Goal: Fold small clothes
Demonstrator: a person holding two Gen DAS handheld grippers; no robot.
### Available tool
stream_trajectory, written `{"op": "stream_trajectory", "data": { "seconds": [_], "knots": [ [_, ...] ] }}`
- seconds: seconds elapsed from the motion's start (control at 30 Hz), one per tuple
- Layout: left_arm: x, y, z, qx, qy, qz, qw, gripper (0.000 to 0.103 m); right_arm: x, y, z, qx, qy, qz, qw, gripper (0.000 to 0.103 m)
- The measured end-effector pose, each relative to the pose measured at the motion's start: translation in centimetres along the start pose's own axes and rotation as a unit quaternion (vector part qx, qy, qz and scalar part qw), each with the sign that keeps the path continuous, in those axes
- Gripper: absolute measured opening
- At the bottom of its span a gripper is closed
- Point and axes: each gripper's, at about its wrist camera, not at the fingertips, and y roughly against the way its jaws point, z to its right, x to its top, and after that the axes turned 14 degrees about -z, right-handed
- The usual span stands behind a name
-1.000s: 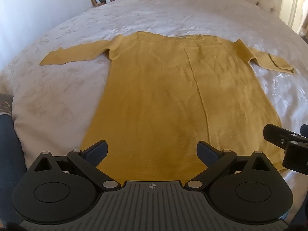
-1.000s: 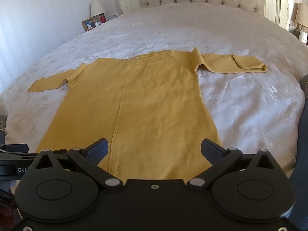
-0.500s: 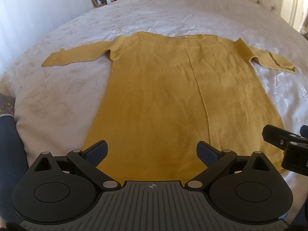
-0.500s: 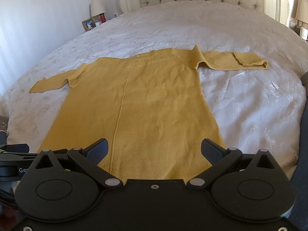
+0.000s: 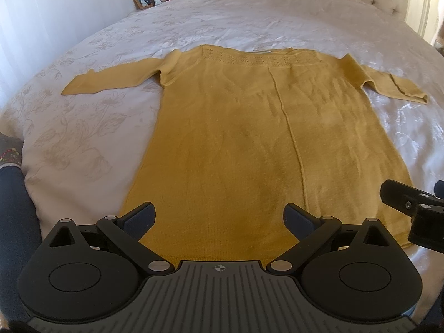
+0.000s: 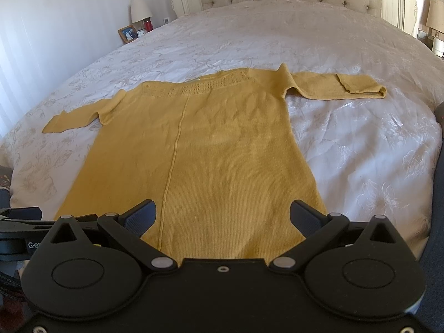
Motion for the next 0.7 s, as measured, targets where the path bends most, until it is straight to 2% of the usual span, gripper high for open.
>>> {"op": "stream_trajectory", "data": {
  "seconds": [0.7],
  "knots": [
    [0.1, -0.06, 0.08, 0.0, 0.001, -0.001, 1.0, 0.101, -0.19, -0.28, -0.1, 0.003, 0.001, -0.008, 1.0, 0.102]
  ]
}}
